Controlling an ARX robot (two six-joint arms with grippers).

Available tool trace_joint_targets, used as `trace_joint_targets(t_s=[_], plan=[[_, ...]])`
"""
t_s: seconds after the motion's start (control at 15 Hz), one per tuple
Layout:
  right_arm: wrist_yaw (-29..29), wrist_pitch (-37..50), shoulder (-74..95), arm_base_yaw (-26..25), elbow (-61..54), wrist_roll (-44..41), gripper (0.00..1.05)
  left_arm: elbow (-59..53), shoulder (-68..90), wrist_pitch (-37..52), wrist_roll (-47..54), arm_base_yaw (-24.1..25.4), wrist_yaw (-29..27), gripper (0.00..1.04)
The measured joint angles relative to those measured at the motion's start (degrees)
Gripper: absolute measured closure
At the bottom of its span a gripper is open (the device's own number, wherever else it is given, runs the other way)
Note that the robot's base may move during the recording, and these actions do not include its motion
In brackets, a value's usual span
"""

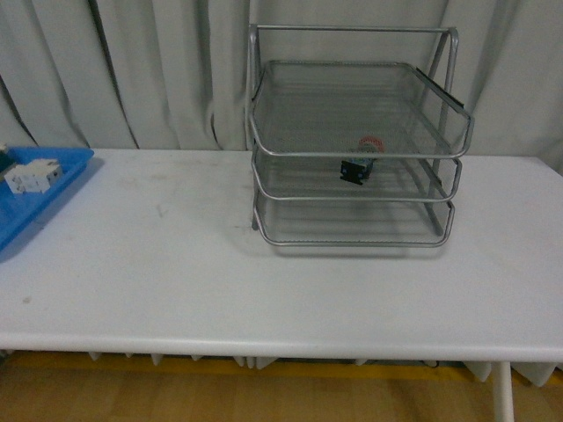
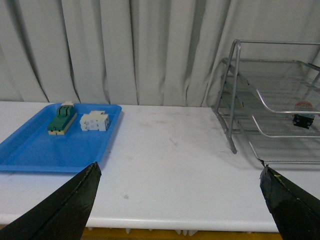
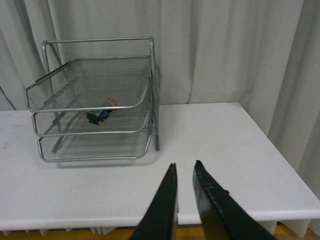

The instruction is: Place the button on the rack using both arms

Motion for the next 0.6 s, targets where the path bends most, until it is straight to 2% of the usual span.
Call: trace_joint_targets(t_s=[0.13, 0.27, 0.33, 0.6], plan=[[0.00, 0.00, 0.00, 0.00, 0.00, 0.00, 0.74, 0.00, 0.00, 0.00, 0.00, 0.00, -0.02, 0.07], [0.00, 0.00, 0.00, 0.00, 0.00, 0.00, 0.22, 0.00, 0.00, 0.00, 0.00, 0.00, -0.02, 0.07], [0.00, 0.00, 0.00, 0.00, 0.00, 0.02, 0.05, 0.00, 0.00, 0.00, 0.00, 0.00, -0.02, 0.07], [0.00, 0.00, 0.00, 0.00, 0.00, 0.02, 0.06, 0.00, 0.00, 0.00, 0.00, 0.00, -0.02, 0.07]])
